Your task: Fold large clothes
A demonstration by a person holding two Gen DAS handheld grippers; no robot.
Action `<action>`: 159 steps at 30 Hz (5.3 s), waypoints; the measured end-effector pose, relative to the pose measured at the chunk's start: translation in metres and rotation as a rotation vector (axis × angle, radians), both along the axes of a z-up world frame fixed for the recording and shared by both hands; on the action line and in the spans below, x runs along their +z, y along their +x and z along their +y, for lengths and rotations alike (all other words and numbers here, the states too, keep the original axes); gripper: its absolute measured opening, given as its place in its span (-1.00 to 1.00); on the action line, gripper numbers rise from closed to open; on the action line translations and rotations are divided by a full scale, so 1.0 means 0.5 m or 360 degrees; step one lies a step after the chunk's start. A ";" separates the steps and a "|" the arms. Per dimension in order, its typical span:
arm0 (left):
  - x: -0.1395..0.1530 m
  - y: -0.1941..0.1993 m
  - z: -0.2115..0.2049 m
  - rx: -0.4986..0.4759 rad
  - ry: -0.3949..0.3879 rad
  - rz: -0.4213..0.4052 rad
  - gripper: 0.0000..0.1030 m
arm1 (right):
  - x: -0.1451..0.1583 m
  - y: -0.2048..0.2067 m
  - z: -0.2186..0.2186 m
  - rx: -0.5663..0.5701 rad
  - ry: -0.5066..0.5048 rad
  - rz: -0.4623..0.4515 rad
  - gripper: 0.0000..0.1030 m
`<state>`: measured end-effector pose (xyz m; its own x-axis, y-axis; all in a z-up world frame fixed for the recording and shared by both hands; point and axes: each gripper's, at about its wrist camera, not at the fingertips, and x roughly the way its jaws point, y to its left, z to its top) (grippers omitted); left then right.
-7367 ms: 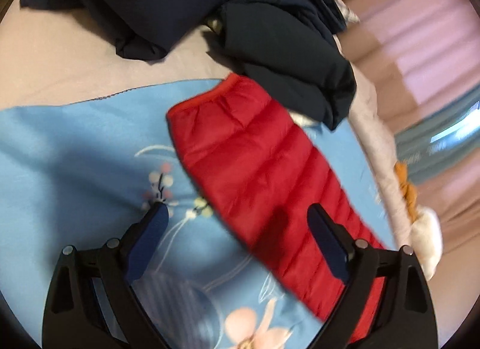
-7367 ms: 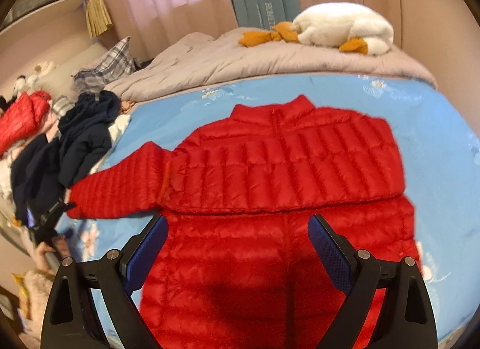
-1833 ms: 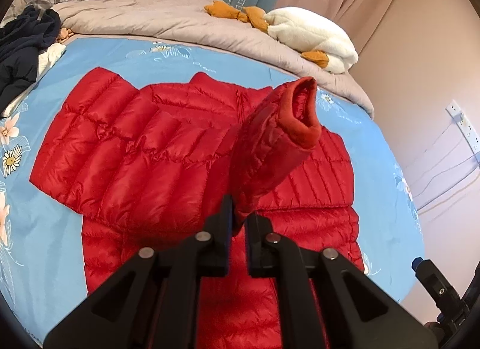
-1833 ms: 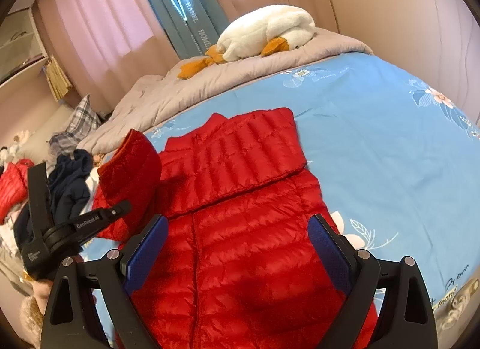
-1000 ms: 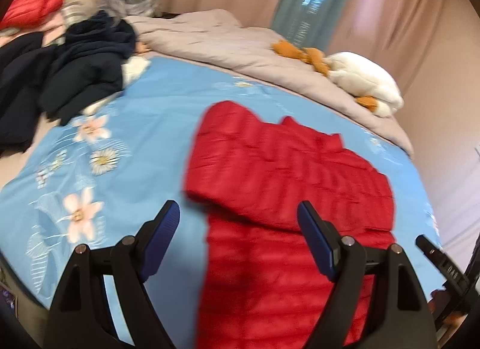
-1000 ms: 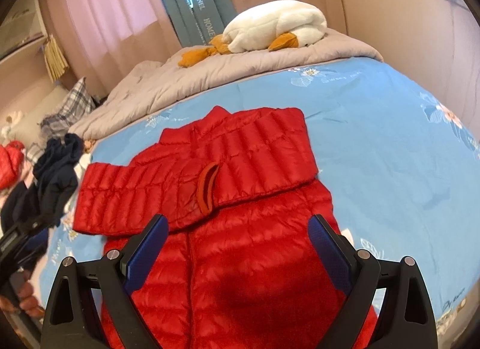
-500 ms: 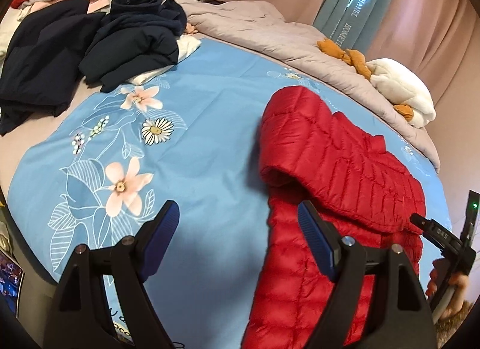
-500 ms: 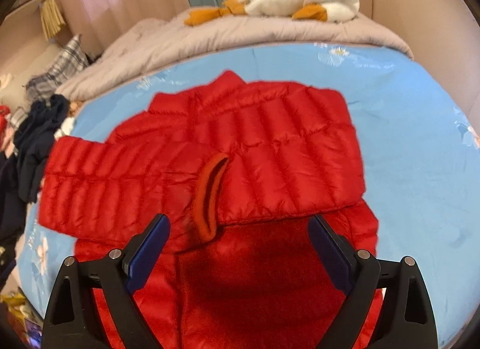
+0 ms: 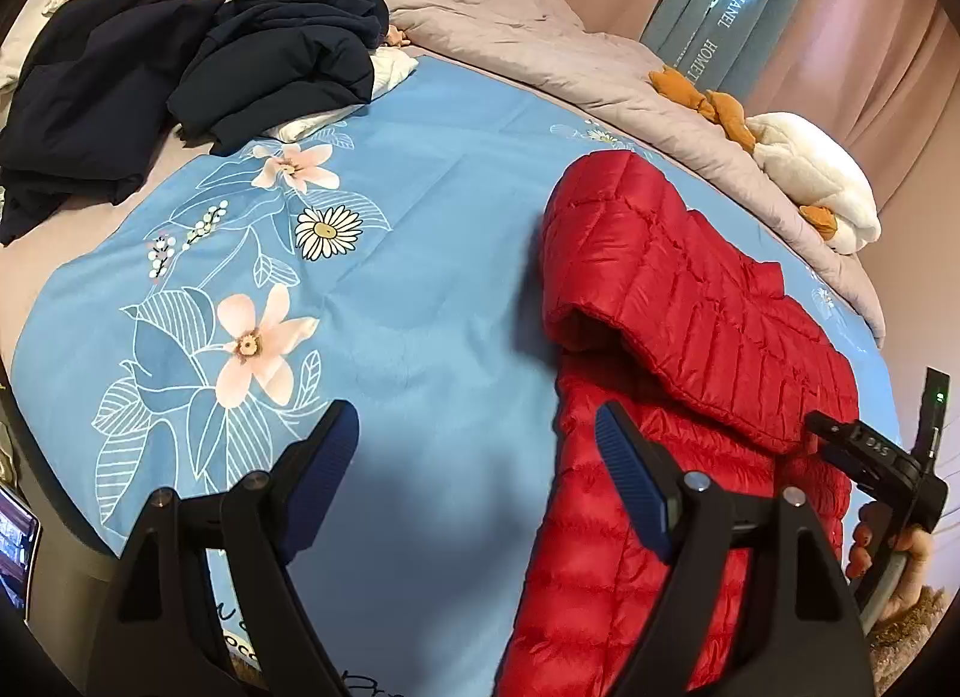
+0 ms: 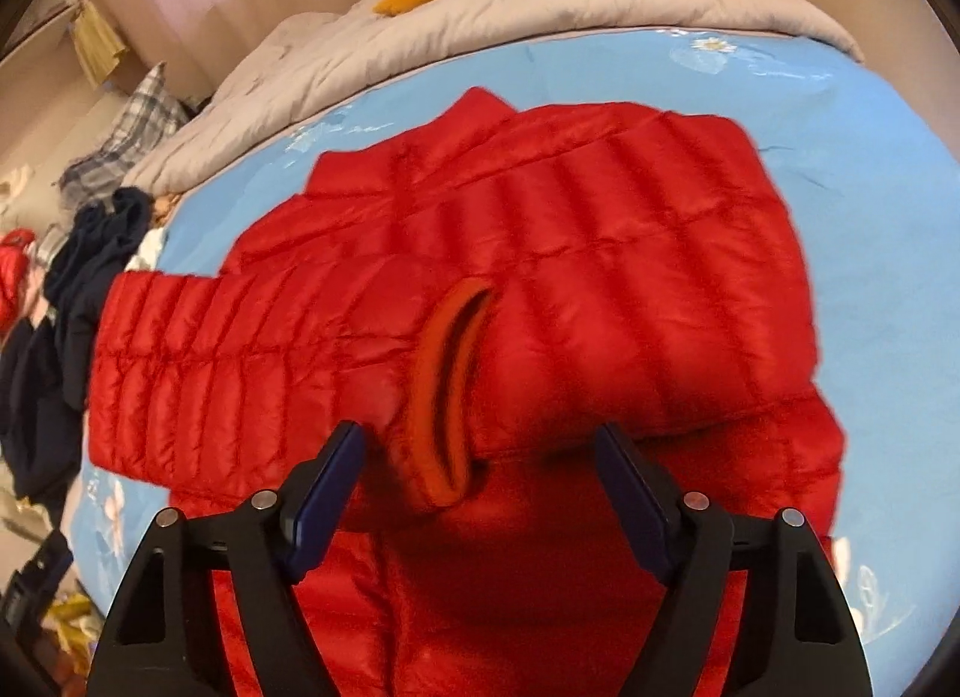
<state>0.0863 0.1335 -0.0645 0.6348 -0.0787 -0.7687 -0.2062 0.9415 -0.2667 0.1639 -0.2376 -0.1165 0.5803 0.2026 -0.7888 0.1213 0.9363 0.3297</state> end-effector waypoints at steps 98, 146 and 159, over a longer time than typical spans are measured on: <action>0.017 -0.065 -0.129 -0.0264 -0.0018 -0.0041 0.78 | 0.183 -0.191 -0.168 -0.0277 -0.0340 -0.0480 0.52; -0.176 -0.209 -0.146 -0.0491 -0.0290 0.0200 0.82 | -0.105 -0.473 -0.151 -0.0217 0.0052 -0.0112 0.84; -0.183 -0.240 -0.149 -0.0570 -0.0455 0.0243 0.61 | -0.113 -0.480 -0.147 -0.0201 0.0101 -0.0126 0.70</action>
